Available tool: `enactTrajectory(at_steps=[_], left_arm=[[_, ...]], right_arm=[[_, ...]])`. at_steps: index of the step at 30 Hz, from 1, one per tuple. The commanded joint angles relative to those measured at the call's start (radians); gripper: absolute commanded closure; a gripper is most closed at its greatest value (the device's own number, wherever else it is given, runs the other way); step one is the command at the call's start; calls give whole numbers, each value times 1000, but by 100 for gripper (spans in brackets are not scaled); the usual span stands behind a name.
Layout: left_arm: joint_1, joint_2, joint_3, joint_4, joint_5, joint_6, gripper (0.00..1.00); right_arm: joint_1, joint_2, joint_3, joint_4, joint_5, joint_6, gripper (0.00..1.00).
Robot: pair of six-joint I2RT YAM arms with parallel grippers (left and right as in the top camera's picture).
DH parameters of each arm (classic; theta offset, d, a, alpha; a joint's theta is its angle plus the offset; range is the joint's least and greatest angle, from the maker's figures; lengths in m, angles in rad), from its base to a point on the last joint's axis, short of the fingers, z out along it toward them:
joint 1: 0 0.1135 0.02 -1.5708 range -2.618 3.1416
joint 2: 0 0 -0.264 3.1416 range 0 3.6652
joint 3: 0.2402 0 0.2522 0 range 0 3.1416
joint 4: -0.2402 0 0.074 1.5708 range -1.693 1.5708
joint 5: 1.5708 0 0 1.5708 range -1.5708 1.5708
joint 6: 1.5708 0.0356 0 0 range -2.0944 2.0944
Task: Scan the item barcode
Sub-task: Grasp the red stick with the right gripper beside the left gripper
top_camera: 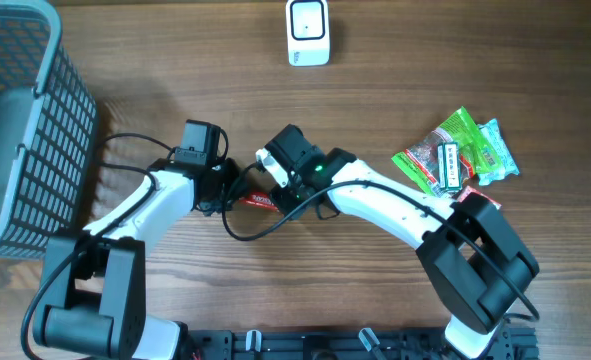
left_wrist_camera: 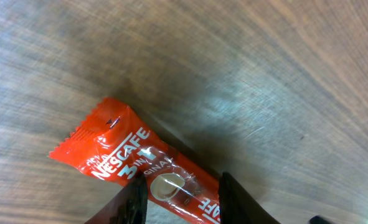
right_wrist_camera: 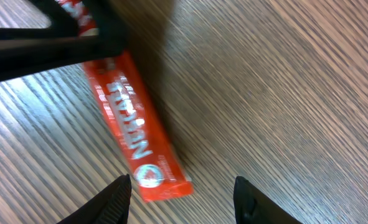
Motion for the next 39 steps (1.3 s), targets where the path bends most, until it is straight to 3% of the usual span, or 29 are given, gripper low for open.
enactTrajectory(at_steps=[1,7,13,17,20,25,28,36,39], left_arm=[[0,53,-11,27,-29,-21,65],[0,53,-11,75,-29,-21,65],[0,53,-11,87,-29,-20,66],[0,53,-11,80,-29,-16,64],[0,53,-11,81,-29,-17,63],[0,53,-11,62,-28,-17,60],[0,53,-11,49,-28,-16,59],[60,53,-10,42,15,9,62],[92,53,-10,39,26,33,63]], right_arm=[[37,-17,-2,25,28,-40,48],[50,-6,-3,47,80,-50,48],[50,72,-3,123,80,-200,54],[50,90,-2,133,80,-205,54],[51,90,-2,122,73,-251,63],[51,96,-2,114,72,-357,62],[50,96,-2,76,88,-423,59],[49,-44,5,69,49,-389,41],[49,-47,3,40,37,-473,41]])
